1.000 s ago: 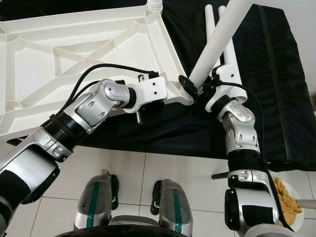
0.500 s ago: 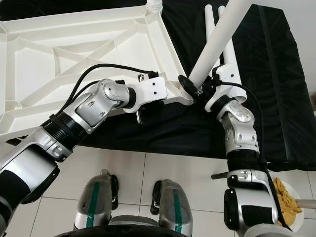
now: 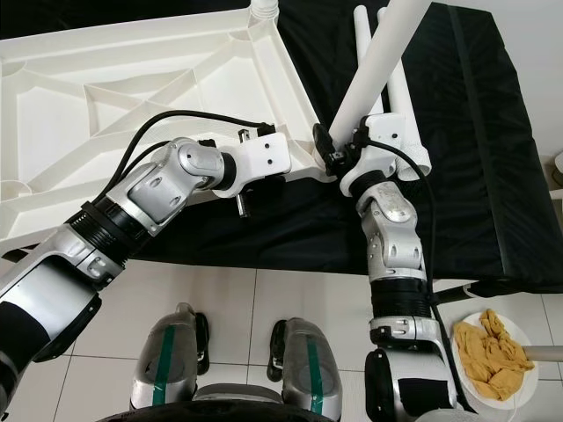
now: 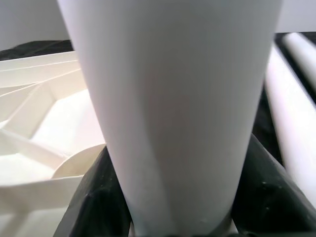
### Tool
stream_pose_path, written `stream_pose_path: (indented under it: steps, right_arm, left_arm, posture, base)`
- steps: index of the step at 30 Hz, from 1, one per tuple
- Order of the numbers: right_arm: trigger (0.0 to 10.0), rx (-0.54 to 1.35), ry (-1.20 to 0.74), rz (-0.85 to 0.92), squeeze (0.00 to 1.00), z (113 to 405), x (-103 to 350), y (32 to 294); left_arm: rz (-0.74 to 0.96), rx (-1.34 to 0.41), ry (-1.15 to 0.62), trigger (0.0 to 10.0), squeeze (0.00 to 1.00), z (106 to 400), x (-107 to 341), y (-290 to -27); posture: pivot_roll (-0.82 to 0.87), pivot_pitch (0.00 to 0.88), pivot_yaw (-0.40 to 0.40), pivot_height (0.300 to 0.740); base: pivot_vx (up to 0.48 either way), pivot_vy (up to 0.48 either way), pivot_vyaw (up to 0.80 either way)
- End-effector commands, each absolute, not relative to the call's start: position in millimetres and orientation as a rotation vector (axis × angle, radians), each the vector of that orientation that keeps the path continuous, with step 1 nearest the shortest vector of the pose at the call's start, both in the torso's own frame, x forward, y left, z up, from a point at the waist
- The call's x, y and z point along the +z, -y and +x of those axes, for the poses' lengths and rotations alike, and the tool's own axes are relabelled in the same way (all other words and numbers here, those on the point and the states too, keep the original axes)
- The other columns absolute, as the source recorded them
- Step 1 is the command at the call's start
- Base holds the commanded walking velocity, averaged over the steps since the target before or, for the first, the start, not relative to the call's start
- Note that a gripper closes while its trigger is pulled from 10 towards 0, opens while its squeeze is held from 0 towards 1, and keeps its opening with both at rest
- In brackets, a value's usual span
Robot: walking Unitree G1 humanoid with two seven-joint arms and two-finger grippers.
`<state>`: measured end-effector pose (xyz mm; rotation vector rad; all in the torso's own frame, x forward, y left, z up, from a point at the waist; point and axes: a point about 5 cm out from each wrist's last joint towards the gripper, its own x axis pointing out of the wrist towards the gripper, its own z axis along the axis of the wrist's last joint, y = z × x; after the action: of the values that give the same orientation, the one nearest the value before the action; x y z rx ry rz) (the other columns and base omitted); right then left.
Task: Building children table
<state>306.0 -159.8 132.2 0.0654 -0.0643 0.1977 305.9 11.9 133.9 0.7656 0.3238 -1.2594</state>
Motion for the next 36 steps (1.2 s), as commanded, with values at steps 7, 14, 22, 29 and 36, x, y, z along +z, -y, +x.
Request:
stream_pose_path:
  steps: [7,14,22,29,36]
  right_arm:
    - [10.0,-0.196,0.041,0.072,0.0,307.0,139.1,164.2]
    - [10.0,-0.256,0.032,0.076,0.0,304.6,138.6,160.7]
    - [10.0,-0.256,0.018,0.112,1.0,302.7,138.9,156.5]
    - [10.0,-0.268,-0.013,0.087,1.0,302.3,135.2,157.4]
    - [10.0,-0.245,-0.03,0.073,1.0,303.1,129.6,161.6]
  left_arm:
    - [0.803,-1.426,-0.454,10.0,0.0,287.0,109.7,-7.6]
    - [0.806,-1.431,-0.457,10.0,0.0,285.6,108.3,-7.6]
    - [0.807,-1.43,-0.455,10.0,0.0,285.6,108.7,-7.0]
    - [0.806,-1.43,-0.457,10.0,0.0,285.8,108.6,-7.4]
    - [0.805,-1.426,-0.456,10.0,0.0,286.9,109.5,-7.7]
  posture:
    - [0.04,0.014,-0.058,0.74]
    - [0.04,0.009,-0.055,0.74]
    - [0.04,0.012,-0.056,0.74]
    - [0.04,0.016,-0.054,0.74]
    - [0.04,0.018,-0.054,0.74]
  base:
    - [0.0,0.0,0.0]
    - [0.0,0.0,0.0]
    - [0.0,0.0,0.0]
    - [0.0,0.0,0.0]
    - [0.0,0.0,0.0]
